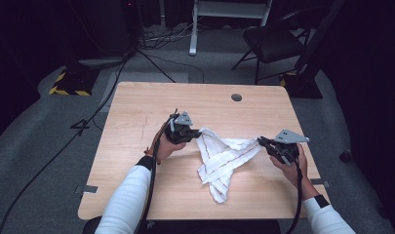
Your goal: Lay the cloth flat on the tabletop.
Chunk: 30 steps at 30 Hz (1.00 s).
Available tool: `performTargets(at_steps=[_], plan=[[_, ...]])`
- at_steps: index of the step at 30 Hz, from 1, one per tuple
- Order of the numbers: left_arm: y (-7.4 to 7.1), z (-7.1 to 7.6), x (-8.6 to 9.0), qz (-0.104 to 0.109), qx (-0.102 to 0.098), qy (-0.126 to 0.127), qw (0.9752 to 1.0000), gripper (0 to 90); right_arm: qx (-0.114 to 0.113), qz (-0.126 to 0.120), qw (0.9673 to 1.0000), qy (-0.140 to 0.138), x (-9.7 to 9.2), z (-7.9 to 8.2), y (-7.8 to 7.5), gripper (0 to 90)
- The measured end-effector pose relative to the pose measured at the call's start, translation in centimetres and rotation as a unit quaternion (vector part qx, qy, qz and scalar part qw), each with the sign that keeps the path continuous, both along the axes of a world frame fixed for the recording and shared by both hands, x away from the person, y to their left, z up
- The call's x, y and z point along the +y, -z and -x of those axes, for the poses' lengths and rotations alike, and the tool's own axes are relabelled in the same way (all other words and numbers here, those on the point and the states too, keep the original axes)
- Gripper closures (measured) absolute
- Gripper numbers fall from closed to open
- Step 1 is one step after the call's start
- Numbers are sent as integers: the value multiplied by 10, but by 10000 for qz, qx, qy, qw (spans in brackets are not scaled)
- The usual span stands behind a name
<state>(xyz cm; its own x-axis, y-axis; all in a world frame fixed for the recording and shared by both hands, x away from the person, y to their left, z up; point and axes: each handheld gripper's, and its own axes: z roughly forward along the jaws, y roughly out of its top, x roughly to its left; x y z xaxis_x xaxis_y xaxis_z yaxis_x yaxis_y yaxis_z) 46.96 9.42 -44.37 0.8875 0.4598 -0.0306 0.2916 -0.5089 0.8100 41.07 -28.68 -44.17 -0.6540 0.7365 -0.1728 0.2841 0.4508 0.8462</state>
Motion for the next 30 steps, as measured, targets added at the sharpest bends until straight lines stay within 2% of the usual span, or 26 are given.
performTargets(at_steps=[4, 6, 9, 10, 11, 16, 19, 21, 26, 30], plan=[[-22, 16, 12, 123, -216, 27, 9997, 871, -88, -107, 9998, -111, 0, 5, -12, 865], [-31, 22, 18, 200, -311, 5, 9993, 871, -130, -259, 9994, -171, 0, 8, -21, 866], [-50, 34, 26, 362, -477, 15, 9982, 872, -236, -344, 9988, -247, -1, 13, -34, 867], [-57, 38, 27, 364, -577, 45, 9977, 873, -335, -401, 9982, -286, -1, 17, -44, 867], [-62, 40, 28, 383, -616, 57, 9974, 873, -335, -401, 9982, -286, -1, 17, -44, 867], [-97, 60, 32, 413, -1027, 186, 9937, 873, -541, -532, 9965, -353, -2, 25, -70, 868], [-110, 69, 37, 508, -1187, 246, 9913, 873, -642, -557, 9956, -388, -3, 30, -84, 869], [-114, 72, 39, 578, -1195, 273, 9908, 873, -658, -563, 9954, -411, -4, 33, -90, 871], [-117, 82, 41, 371, -1323, 286, 9901, 873, -716, -536, 9950, -451, -8, 41, -100, 872], [-115, 82, 38, 333, -1325, 243, 9903, 872, -718, -473, 9954, -416, -7, 39, -100, 874]])
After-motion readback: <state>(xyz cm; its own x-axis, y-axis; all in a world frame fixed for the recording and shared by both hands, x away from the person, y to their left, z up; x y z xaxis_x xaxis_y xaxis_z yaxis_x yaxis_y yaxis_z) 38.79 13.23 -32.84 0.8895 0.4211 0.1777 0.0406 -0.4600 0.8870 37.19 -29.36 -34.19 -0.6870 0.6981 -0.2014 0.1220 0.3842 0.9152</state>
